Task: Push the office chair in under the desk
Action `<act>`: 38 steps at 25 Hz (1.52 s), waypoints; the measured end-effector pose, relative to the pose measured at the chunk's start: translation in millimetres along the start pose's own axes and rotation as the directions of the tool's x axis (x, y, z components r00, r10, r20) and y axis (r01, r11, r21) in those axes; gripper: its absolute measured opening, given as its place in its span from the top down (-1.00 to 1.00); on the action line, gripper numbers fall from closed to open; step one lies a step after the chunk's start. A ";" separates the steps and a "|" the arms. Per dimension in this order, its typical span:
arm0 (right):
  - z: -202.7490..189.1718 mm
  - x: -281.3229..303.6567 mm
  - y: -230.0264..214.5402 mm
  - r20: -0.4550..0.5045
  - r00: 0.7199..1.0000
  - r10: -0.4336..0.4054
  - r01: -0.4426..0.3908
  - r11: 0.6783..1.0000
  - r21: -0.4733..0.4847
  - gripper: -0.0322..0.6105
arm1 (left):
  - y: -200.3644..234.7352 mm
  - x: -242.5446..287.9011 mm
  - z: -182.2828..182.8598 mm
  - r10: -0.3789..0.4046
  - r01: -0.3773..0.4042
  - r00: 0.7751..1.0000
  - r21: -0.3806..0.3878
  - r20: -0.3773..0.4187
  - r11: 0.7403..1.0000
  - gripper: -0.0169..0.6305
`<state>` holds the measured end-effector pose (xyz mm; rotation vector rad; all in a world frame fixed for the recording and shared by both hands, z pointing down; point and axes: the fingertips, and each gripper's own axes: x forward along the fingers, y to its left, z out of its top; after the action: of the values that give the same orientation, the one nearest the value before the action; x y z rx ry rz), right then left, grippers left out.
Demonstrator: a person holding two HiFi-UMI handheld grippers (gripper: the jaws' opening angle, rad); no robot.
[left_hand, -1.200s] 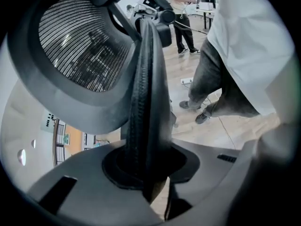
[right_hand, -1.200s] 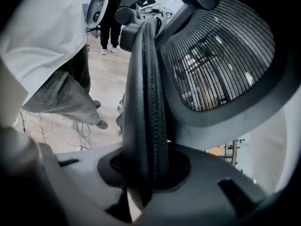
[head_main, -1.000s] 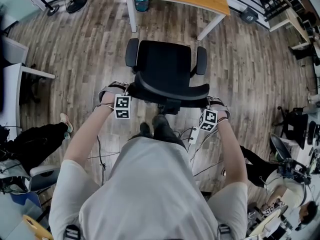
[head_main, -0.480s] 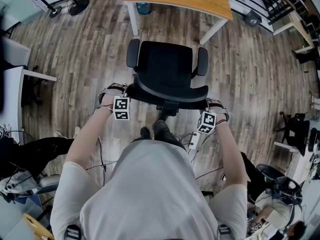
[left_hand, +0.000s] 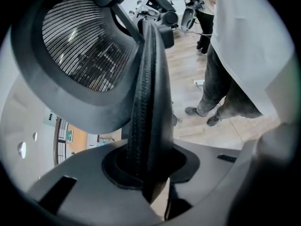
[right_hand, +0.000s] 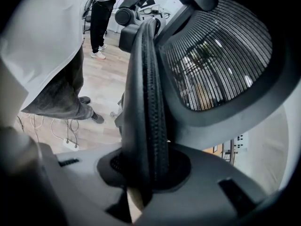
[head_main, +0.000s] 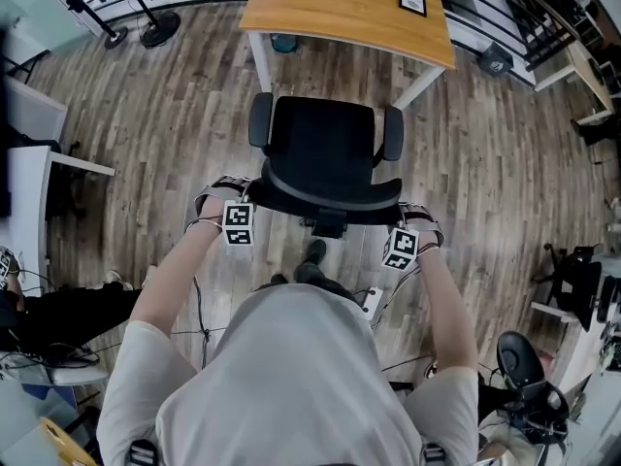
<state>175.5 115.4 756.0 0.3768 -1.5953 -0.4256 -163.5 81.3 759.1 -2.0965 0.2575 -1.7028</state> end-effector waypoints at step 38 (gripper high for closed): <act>-18.4 130.1 -255.5 0.000 1.000 -0.023 0.023 0.999 0.041 0.68 | 269.4 112.3 -50.1 0.030 -0.030 0.999 -0.007 0.040 1.000 0.68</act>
<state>181.5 -171.8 746.1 0.4271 -1.6030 -0.4108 -153.5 -214.5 749.4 -2.1190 0.2813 -1.6430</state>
